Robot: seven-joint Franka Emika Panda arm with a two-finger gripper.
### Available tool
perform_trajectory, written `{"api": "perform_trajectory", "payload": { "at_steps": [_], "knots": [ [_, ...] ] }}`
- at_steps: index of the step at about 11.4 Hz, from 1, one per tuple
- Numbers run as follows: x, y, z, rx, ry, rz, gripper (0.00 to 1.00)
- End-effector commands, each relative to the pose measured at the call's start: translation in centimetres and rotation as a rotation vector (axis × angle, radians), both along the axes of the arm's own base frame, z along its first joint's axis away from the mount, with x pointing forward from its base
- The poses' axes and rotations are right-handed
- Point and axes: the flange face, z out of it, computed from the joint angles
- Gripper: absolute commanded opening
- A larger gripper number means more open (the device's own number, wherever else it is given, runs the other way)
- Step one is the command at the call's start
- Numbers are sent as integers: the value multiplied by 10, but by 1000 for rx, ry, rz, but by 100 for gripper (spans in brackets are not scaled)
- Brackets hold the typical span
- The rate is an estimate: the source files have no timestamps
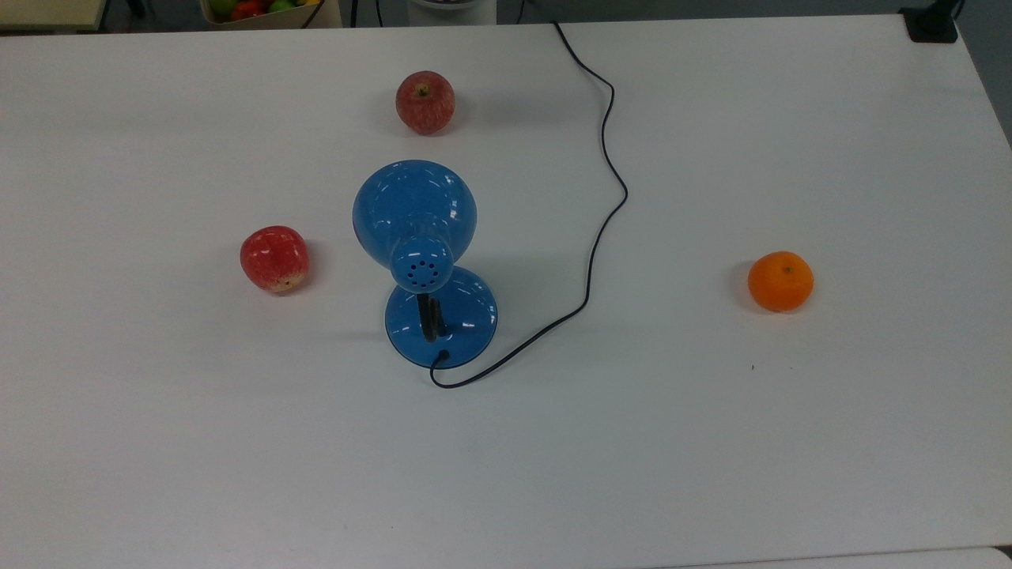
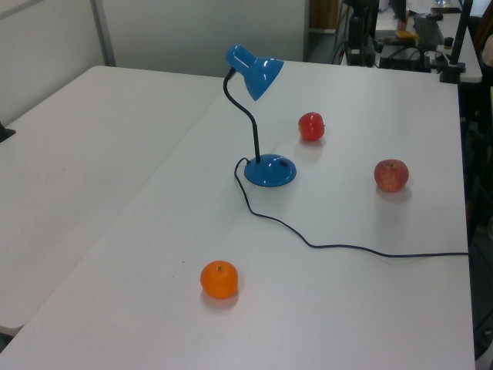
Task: Turn on desk lamp
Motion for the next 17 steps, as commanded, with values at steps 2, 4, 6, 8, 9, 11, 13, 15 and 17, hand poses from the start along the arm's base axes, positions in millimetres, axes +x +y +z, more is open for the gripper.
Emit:
{"api": "perform_trajectory", "payload": {
  "at_steps": [2,4,6,8,9,11,13,15,17],
  "knots": [
    [-2,-7,0,13,-14,-37,100],
    [-2,-7,0,14,-15,-36,100],
    [-2,-7,0,14,-14,-34,100],
    [-2,-7,-1,14,-12,-27,100],
    [-2,-7,-1,14,-12,-27,100],
    [-2,-7,-1,14,-13,-22,90],
    [-2,-7,-2,14,-11,-17,48],
    [-1,-6,-2,14,-11,-16,14],
    [0,-6,-3,14,-11,-17,0]
  ]
}}
